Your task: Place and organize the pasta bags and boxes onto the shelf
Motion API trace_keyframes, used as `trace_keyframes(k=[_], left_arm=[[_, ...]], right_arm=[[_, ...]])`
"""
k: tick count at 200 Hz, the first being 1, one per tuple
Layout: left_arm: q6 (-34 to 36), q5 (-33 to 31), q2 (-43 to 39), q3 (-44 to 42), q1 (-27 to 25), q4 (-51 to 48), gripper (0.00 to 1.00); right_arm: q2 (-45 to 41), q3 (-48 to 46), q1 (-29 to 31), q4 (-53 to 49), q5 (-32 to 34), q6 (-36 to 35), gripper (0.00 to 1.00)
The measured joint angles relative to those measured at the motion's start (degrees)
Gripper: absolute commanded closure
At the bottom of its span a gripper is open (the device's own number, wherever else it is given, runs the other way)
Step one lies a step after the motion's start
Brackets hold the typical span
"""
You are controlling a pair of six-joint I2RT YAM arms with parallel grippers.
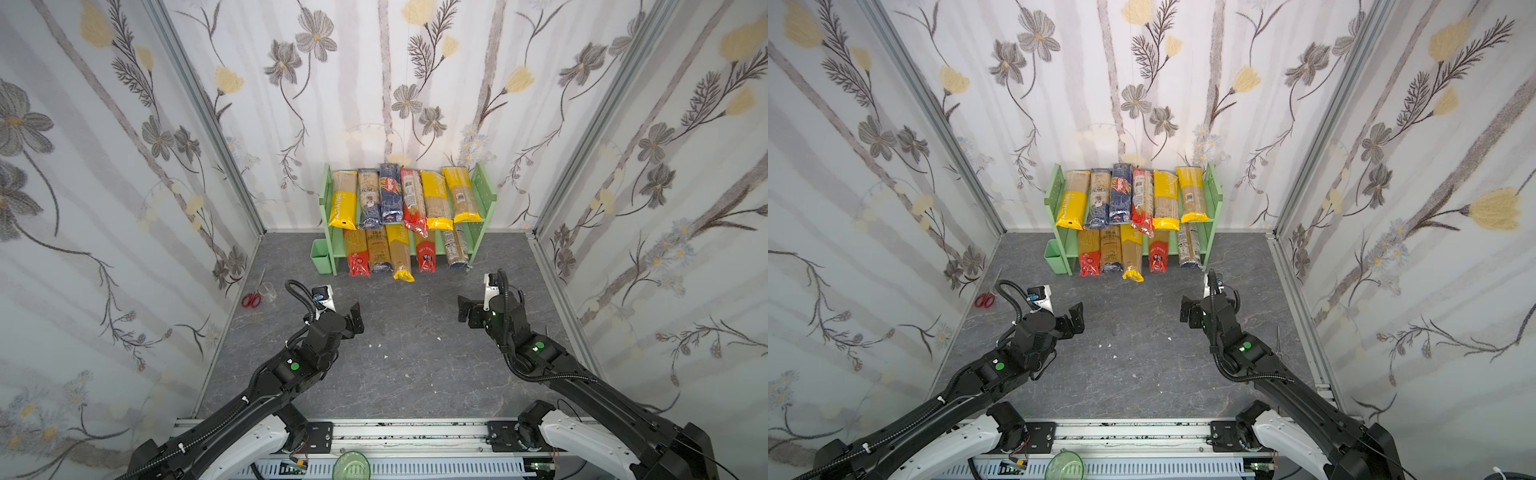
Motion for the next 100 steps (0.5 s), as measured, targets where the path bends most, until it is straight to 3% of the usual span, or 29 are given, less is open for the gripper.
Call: trace_keyframes(k=[55, 100], left_arm=[[1.42, -3.65, 1.31, -5.11, 0.39, 3.93, 0.0], [7.41, -4.59, 4.26, -8.35, 2.16, 13.9, 0.0]], right_arm=[[-10.49, -8.5, -3.26, 1.14, 6.08, -0.35, 0.0], [-15.85, -16.65, -9.51, 10.25, 6.86, -2.75, 0.0]])
